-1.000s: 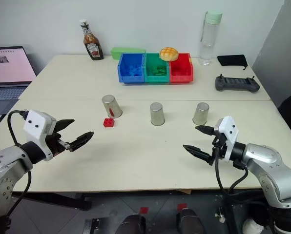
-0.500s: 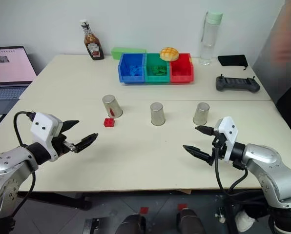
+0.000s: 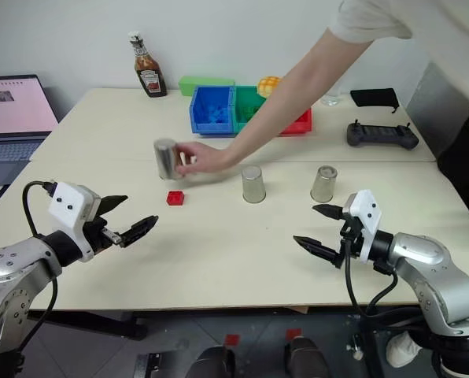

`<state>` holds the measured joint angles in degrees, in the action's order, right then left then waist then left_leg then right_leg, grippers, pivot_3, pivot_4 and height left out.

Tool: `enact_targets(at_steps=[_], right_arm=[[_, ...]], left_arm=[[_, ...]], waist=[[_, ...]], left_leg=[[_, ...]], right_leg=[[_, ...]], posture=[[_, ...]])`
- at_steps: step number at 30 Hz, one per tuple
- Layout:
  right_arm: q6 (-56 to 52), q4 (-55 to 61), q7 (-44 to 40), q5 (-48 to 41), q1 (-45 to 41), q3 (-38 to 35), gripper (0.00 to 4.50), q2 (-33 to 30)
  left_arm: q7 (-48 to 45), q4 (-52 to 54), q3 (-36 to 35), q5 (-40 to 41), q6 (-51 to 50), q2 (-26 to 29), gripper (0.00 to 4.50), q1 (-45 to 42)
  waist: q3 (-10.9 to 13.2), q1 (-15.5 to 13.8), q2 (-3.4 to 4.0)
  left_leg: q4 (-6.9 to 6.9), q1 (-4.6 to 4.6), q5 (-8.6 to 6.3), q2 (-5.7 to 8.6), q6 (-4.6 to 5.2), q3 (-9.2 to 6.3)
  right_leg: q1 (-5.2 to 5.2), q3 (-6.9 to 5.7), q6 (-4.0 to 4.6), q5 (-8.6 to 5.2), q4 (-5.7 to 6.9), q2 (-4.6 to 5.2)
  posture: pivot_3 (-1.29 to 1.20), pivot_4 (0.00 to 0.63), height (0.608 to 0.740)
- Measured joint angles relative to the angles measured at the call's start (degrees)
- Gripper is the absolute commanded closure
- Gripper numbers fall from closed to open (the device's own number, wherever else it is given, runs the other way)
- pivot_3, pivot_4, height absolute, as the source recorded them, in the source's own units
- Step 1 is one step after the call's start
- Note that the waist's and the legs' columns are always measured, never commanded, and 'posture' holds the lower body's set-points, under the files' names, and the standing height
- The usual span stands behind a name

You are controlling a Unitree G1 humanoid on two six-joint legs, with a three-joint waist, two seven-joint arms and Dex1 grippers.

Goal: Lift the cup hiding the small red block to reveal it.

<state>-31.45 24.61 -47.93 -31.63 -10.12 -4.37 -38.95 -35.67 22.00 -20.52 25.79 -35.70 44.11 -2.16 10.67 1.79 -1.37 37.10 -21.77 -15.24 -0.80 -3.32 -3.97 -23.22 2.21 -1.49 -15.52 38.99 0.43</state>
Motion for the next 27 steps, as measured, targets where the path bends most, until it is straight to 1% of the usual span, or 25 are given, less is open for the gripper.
enact_targets(at_steps=[13,27], right_arm=[[0.83,0.01,-0.62,0.08,1.69,0.11,0.0,0.05],[0.84,0.01,-0.59,0.08,1.69,0.16,0.0,0.06]], left_arm=[[-0.01,0.0,-0.14,-0.07,-0.09,0.03,0.03,0.45],[-0.06,-0.01,-0.13,-0.16,-0.1,0.05,0.03,0.45]], waist=[[0.0,-0.01,0.0],[0.0,-0.01,0.0]], left_leg=[[0.0,0.0,0.0,0.0,0.0,-0.01],[0.0,0.0,0.0,0.0,0.0,-0.01]], right_leg=[[0.0,0.0,0.0,0.0,0.0,0.0],[0.0,0.0,0.0,0.0,0.0,0.0]], posture=[[0.0,0.15,0.74],[0.0,0.15,0.74]])
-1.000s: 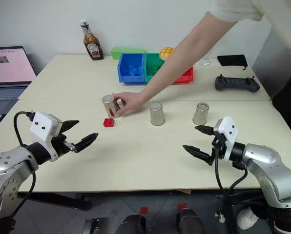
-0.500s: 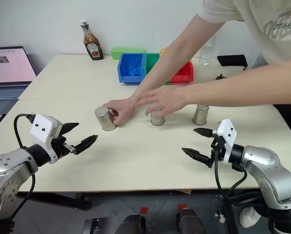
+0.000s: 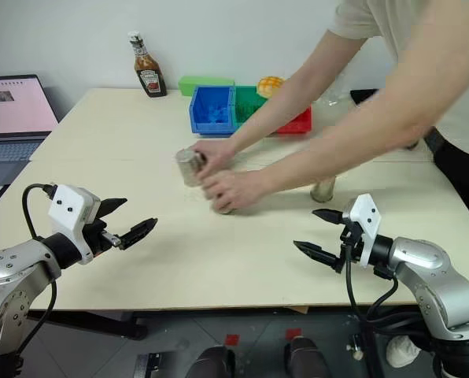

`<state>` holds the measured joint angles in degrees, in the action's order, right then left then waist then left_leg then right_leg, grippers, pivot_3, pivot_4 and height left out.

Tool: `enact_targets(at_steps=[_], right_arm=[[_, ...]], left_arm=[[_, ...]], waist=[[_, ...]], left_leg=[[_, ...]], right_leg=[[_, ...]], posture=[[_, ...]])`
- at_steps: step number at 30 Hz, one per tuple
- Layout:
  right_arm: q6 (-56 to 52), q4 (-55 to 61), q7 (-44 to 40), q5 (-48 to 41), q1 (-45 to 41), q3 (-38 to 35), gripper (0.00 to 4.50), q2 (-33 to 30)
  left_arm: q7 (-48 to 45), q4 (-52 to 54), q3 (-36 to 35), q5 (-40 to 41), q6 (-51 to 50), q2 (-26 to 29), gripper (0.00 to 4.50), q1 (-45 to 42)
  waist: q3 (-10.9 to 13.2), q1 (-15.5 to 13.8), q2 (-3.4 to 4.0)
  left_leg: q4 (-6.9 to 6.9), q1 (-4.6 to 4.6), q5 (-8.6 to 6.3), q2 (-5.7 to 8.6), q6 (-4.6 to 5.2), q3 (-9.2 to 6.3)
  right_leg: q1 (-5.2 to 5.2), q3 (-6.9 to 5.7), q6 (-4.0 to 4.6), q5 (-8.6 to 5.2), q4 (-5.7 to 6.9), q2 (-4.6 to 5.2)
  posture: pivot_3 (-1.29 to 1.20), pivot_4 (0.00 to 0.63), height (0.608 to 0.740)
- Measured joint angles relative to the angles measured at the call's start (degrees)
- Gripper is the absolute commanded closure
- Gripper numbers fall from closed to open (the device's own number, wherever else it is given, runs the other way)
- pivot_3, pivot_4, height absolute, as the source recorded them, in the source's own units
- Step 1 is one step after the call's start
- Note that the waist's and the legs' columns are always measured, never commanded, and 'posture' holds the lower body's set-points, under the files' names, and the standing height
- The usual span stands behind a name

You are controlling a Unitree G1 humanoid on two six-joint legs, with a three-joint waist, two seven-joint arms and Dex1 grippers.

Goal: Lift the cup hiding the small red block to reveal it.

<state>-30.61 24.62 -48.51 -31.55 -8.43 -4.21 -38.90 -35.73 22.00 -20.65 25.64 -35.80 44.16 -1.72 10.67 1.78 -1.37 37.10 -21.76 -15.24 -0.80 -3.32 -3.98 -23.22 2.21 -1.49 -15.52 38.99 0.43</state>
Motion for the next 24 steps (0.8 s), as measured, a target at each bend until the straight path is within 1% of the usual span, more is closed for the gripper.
enact_targets(at_steps=[11,16,21,24], right_arm=[[-0.39,0.11,1.35,-0.05,-0.34,0.06,0.0,0.6],[-1.36,0.74,2.73,-0.05,-1.38,0.76,0.0,1.16],[-2.43,1.0,5.92,0.21,-4.36,3.26,0.0,4.58],[-2.39,-0.29,8.11,2.36,-7.07,5.85,0.0,7.3]], left_arm=[[-0.13,-1.22,0.33,-0.22,0.02,0.0,0.03,-1.61],[-0.36,-2.03,2.36,-0.26,0.02,-0.01,0.03,-3.53],[-1.18,-2.01,3.06,-0.15,0.01,-0.02,0.03,-3.63],[-1.42,-1.97,3.28,-0.02,-0.07,-0.01,0.03,-3.6]], waist=[[0.0,-0.01,0.0],[0.0,0.02,0.0],[0.0,0.1,0.0],[0.0,0.07,0.0]], left_leg=[[0.0,0.0,0.0,0.01,0.0,0.0],[0.0,0.0,0.0,0.01,0.0,0.0],[0.0,0.01,0.0,-0.01,0.0,-0.01],[0.02,0.0,0.0,0.0,0.0,-0.01]], right_leg=[[0.0,0.0,0.0,0.0,0.0,0.0],[0.0,0.0,0.01,0.01,0.0,0.0],[0.0,0.0,0.07,0.04,0.01,-0.01],[0.0,-0.01,0.08,0.05,0.01,-0.01]], posture=[[0.0,0.15,0.74],[0.0,0.15,0.74],[0.0,0.15,0.74],[0.0,0.15,0.74]])
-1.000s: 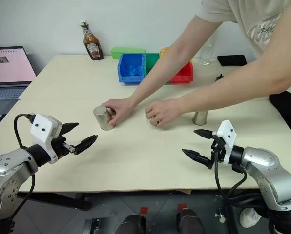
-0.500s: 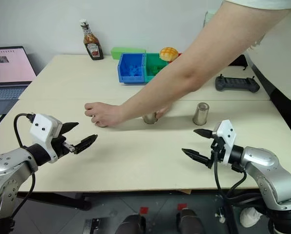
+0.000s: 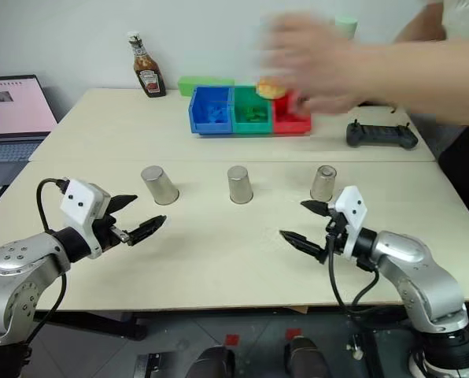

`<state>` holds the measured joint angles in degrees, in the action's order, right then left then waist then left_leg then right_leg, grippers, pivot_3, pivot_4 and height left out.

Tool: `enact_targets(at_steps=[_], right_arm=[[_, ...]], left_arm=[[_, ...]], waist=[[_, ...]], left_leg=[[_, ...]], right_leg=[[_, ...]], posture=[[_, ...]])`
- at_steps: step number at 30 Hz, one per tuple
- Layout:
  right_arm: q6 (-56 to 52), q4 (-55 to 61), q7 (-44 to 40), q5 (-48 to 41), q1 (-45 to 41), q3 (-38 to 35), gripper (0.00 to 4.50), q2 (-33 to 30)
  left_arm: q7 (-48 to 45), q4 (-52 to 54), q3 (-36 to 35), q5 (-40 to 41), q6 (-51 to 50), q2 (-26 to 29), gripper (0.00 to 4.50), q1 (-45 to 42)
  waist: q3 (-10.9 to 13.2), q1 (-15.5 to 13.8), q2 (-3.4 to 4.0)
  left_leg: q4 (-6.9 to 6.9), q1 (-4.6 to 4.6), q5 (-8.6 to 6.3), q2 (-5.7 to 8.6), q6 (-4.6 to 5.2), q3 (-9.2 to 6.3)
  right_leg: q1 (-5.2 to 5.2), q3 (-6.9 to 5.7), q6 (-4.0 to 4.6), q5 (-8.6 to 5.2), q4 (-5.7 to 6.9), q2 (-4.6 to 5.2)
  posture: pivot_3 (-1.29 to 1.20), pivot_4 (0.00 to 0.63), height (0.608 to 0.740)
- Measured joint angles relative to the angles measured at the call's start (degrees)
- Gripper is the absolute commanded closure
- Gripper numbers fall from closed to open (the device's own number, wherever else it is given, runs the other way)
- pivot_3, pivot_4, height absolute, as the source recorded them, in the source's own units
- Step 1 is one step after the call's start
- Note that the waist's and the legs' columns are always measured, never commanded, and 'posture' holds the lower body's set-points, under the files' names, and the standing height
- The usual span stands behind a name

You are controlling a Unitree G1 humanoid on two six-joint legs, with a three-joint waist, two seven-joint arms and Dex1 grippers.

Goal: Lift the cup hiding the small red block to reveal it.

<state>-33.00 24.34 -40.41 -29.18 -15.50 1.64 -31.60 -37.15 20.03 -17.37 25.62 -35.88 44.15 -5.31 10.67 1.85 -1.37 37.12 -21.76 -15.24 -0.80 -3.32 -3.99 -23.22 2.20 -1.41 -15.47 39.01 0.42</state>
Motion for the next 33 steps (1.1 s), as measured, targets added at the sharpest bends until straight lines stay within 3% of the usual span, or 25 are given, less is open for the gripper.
enact_targets(at_steps=[11,18,33], right_arm=[[0.38,-21.7,12.31,15.12,-19.29,11.59,0.0,16.11],[4.37,-42.91,16.14,19.04,-31.22,10.79,0.0,24.88],[20.53,-78.49,15.79,21.43,-45.13,5.42,0.0,33.38]], left_arm=[[-5.37,1.32,-2.14,4.83,-3.22,3.38,0.03,0.79],[-9.17,4.98,-2.0,8.81,-6.39,5.66,0.03,1.73],[-8.18,5.5,-1.64,9.24,-7.52,5.71,0.03,1.48]], waist=[[0.0,0.19,0.0],[0.0,0.15,0.0],[0.01,1.2,0.02]], left_leg=[[-0.05,-0.04,0.0,-0.02,-0.01,0.05],[-0.06,-0.04,0.0,0.0,0.0,0.07],[-0.11,-0.04,0.0,-0.01,0.0,0.09]], right_leg=[[-0.12,-0.01,0.1,0.06,0.02,-0.03],[-0.13,-0.01,0.12,0.07,0.01,0.0],[-0.16,0.0,0.15,0.09,0.03,0.0]], posture=[[0.0,0.15,0.74],[0.0,0.15,0.74],[0.0,0.15,0.74]])
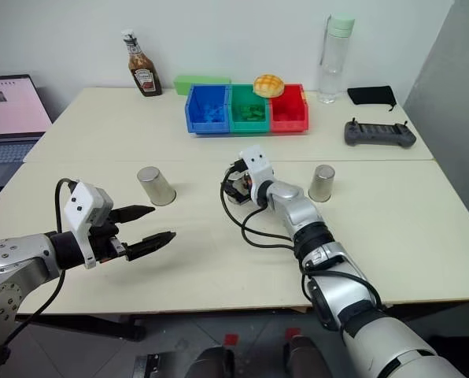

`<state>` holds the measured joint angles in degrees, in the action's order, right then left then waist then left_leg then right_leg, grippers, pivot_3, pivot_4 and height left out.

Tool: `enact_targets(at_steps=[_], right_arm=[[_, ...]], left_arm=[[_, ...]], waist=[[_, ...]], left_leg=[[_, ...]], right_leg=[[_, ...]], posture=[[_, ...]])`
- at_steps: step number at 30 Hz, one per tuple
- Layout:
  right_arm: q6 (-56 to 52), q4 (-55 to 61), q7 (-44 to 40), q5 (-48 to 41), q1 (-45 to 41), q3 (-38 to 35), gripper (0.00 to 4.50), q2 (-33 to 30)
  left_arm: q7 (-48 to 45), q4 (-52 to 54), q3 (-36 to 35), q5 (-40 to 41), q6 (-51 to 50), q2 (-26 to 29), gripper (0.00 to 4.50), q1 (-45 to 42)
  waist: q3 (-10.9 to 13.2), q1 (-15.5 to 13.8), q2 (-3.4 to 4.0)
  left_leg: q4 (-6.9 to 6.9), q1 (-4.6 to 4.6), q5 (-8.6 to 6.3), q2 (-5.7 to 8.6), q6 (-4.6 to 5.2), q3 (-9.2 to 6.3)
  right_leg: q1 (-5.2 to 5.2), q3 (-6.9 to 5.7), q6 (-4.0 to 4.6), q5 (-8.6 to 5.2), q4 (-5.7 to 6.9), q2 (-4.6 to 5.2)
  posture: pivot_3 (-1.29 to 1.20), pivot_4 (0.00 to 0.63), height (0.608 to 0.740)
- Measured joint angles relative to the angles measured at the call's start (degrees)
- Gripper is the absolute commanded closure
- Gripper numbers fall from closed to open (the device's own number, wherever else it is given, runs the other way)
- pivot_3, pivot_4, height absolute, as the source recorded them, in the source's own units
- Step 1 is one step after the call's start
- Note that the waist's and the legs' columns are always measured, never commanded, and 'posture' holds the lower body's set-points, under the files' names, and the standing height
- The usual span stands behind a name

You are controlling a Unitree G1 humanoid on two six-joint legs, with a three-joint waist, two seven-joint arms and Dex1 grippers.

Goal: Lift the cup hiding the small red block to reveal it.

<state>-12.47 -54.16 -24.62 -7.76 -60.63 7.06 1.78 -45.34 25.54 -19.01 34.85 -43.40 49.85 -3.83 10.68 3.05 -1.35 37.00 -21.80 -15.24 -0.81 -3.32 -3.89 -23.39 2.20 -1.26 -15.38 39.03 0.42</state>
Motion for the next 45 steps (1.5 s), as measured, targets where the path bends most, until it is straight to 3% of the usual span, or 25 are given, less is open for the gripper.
enact_targets(at_steps=[3,7,10,12,18,25,33,42,43,45], right_arm=[[2.0,-4.04,-0.3,0.03,-1.21,-1.23,0.0,0.71],[4.36,-7.1,-0.36,0.43,-2.38,-1.96,1.04,1.28],[5.32,-7.95,-0.46,0.93,-2.4,-2.57,1.62,1.73],[5.69,-7.99,-1.03,0.99,-2.91,-3.01,1.79,1.75],[5.95,-5.91,-2.91,0.59,-2.89,-4.63,1.81,2.02],[5.88,10.16,-2.77,0.17,-1.23,-5.31,1.81,-1.34],[-8.44,24.58,0.56,4.48,10.77,-3.14,1.81,-9.04],[-13.6,27.84,1.26,4.42,13.48,-2.82,1.81,-8.86],[-13.41,27.4,1.47,4.47,13.46,-2.78,1.11,-8.7],[-12.51,24.94,2.21,4.74,13.08,-2.69,0.69,-8.33]], left_arm=[[0.31,0.0,-0.01,-0.05,0.0,0.0,0.03,0.0],[0.82,-0.01,-0.01,-0.17,0.01,0.01,0.0,0.0],[0.92,-0.03,-0.01,-0.23,0.03,0.01,0.0,0.0],[0.93,-0.06,-0.01,-0.28,0.08,0.02,0.0,0.0],[0.96,-0.27,0.03,-1.01,0.17,0.01,0.0,-0.04],[1.0,-0.61,1.06,-1.2,0.37,-0.04,0.0,-0.91],[0.97,-0.8,1.74,-1.21,0.46,-0.13,0.0,-1.63],[0.93,-1.84,2.71,-1.44,1.35,-0.13,0.0,-3.25],[0.94,-1.92,2.92,-1.47,1.36,-0.13,0.0,-3.25],[0.94,-2.05,3.16,-1.51,1.36,-0.13,0.0,-3.25]], waist=[[0.01,0.06,0.01],[0.01,0.13,0.01],[0.01,0.14,0.02],[0.01,0.21,0.02],[0.03,0.22,0.04],[0.02,0.09,0.04],[0.02,-0.06,0.04],[0.02,0.44,0.04],[0.02,0.4,0.04],[0.03,0.31,0.04]], left_leg=[[0.0,-0.01,0.0,0.0,0.0,0.0],[-0.01,0.0,0.0,-0.01,0.0,-0.02],[0.0,0.0,0.0,-0.01,0.0,-0.02],[0.0,0.01,0.0,-0.01,0.0,-0.01],[-0.02,-0.03,0.0,-0.01,0.0,-0.04],[-0.02,-0.08,0.0,0.0,0.0,-0.11],[-0.01,-0.1,0.0,0.02,0.0,-0.08],[-0.02,-0.08,0.0,-0.02,0.0,0.02],[-0.02,-0.08,0.0,-0.01,0.0,0.02],[-0.02,-0.09,0.0,0.0,0.0,0.05]], right_leg=[[-0.01,0.0,0.0,0.0,0.0,0.0],[-0.01,-0.01,0.01,0.0,0.01,0.0],[-0.01,0.0,0.01,0.01,0.02,0.0],[-0.01,0.0,0.01,0.01,0.02,0.0],[-0.04,-0.01,0.02,0.01,0.02,0.0],[-0.05,0.0,0.02,0.01,0.01,0.03],[-0.06,0.04,0.02,0.01,0.03,0.06],[-0.11,0.03,0.02,0.01,0.05,-0.03],[-0.11,0.04,0.02,0.01,0.04,-0.02],[-0.11,0.04,0.02,0.01,0.03,0.0]], posture=[[0.0,0.15,0.74],[0.0,0.15,0.74],[0.0,0.15,0.74],[0.0,0.15,0.74],[0.0,0.15,0.74],[0.0,0.15,0.74],[0.0,0.15,0.74],[0.0,0.15,0.74],[0.0,0.15,0.74],[0.0,0.15,0.74]])
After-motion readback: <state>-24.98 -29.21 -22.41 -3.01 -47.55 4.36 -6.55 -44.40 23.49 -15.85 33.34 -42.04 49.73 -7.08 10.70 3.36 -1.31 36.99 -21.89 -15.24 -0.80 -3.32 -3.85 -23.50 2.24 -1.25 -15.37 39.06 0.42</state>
